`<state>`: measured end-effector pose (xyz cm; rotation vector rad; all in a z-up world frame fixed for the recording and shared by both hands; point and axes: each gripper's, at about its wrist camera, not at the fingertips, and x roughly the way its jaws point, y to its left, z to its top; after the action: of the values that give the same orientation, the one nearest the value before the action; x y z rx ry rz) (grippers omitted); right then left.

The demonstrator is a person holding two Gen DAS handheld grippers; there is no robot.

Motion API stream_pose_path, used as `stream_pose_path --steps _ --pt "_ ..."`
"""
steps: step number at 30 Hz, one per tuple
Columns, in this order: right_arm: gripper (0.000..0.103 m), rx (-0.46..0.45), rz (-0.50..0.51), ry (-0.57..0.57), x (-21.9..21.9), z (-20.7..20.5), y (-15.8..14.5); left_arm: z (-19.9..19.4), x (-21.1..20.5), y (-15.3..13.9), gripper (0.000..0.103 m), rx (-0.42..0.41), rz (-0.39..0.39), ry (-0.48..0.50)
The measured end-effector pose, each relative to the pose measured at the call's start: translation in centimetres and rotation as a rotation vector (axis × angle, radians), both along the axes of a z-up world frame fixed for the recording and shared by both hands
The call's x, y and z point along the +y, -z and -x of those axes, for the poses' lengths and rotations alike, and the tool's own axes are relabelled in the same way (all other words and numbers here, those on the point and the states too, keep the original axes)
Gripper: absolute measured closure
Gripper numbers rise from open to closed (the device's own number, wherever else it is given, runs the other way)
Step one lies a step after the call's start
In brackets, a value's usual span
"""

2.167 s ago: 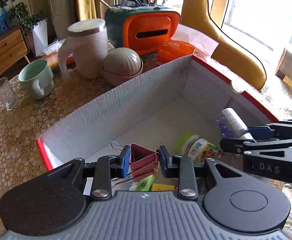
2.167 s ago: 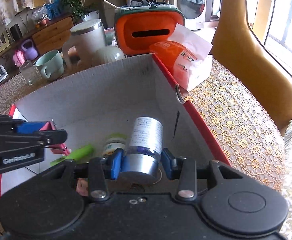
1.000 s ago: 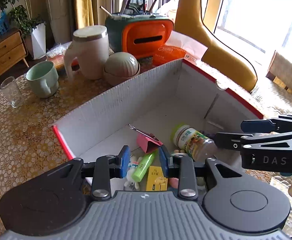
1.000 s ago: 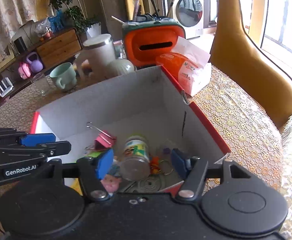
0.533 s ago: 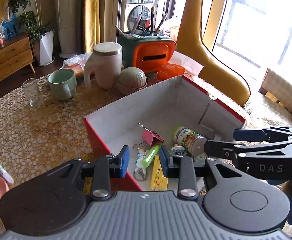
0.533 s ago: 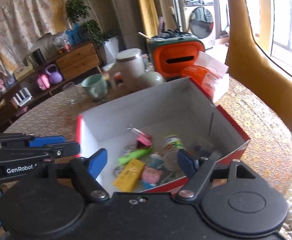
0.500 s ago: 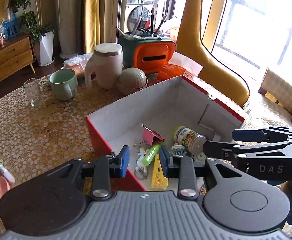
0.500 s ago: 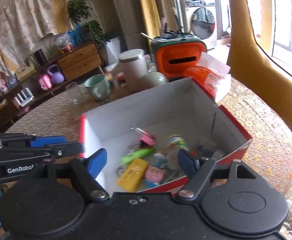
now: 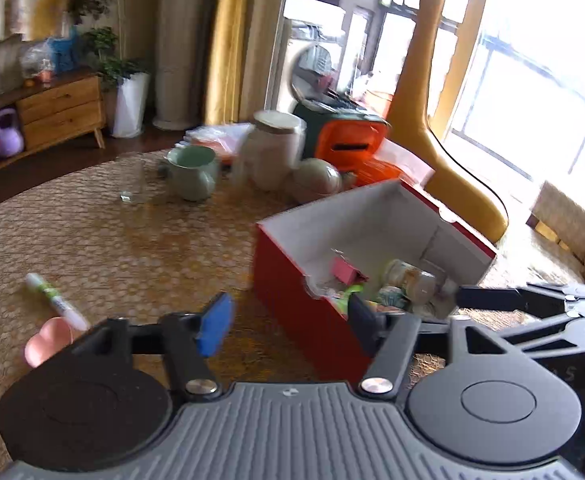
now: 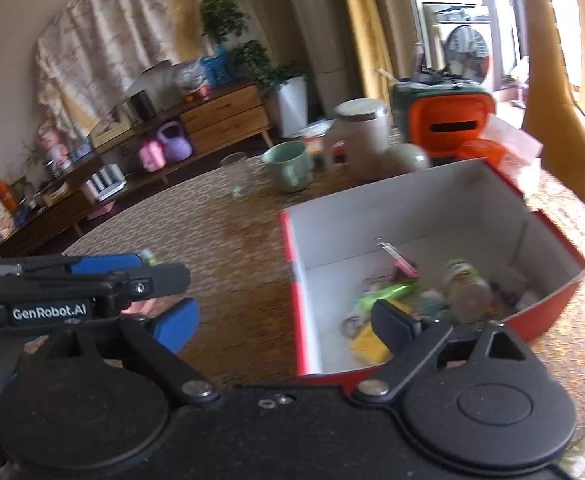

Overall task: Organize rigid objects
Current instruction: 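Withdraw both open tools from the red box toward the table items, then grasp the white green-banded marker with the right tool while the left tool grasps the pink heart dish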

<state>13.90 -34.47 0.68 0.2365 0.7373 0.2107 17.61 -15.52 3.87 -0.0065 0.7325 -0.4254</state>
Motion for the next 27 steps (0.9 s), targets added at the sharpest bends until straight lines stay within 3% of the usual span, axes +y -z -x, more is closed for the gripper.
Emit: stream_pose_path --steps 4,16,20,23,27 --pt "0.007 -0.004 0.013 -0.048 2.5 -0.4 0.0 0.4 2.7 0.2 0.034 0.01 0.025 -0.029" --pt "0.006 0.0 0.052 -0.192 10.0 -2.3 0.0 1.3 10.9 1.9 0.019 -0.027 0.014 -0.167" --pt "0.006 0.017 0.059 -0.231 12.5 -3.9 0.0 0.9 13.6 3.0 0.016 -0.023 0.005 -0.235" --pt "0.006 0.045 0.07 -0.259 14.6 -5.6 0.3 0.8 15.3 3.9 0.004 -0.036 0.0 -0.293" --pt "0.006 0.083 0.096 -0.282 17.3 -8.0 1.0 0.0 17.8 5.4 0.003 -0.021 -0.004 -0.367"
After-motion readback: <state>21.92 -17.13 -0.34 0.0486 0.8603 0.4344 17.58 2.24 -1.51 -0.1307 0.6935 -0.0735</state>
